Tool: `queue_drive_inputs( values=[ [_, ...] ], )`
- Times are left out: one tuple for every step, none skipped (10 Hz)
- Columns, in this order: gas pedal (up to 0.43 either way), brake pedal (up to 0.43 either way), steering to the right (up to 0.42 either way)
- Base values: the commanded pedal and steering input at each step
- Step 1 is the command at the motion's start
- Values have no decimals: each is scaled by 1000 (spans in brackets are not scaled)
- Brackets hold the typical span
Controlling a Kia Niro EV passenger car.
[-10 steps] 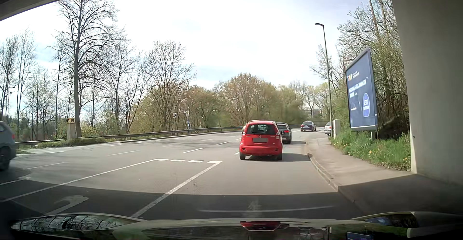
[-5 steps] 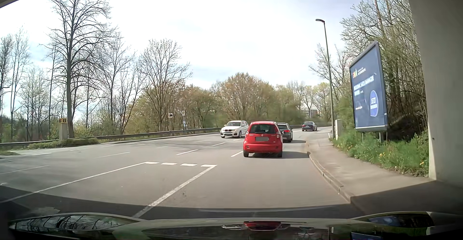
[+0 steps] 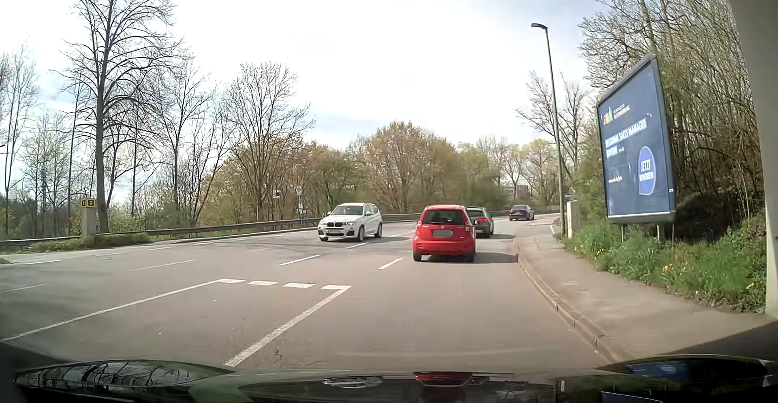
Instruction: Follow the waypoints while adhering to traffic rules and regulations
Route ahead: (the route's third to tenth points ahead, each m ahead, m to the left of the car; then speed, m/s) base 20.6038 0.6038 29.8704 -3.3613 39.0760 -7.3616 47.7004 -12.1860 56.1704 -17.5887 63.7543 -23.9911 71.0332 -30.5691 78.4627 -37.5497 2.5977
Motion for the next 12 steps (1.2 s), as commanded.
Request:
queue_drive_inputs(
  values=[
    [0, 0, 53],
    [0, 0, 54],
    [0, 0, 54],
    [0, 0, 54],
    [0, 0, 54],
    [0, 0, 54],
    [0, 0, 53],
    [0, 0, 54],
    [0, 0, 54],
    [0, 0, 53],
    [0, 0, 54],
    [0, 0, 54]
  ],
)
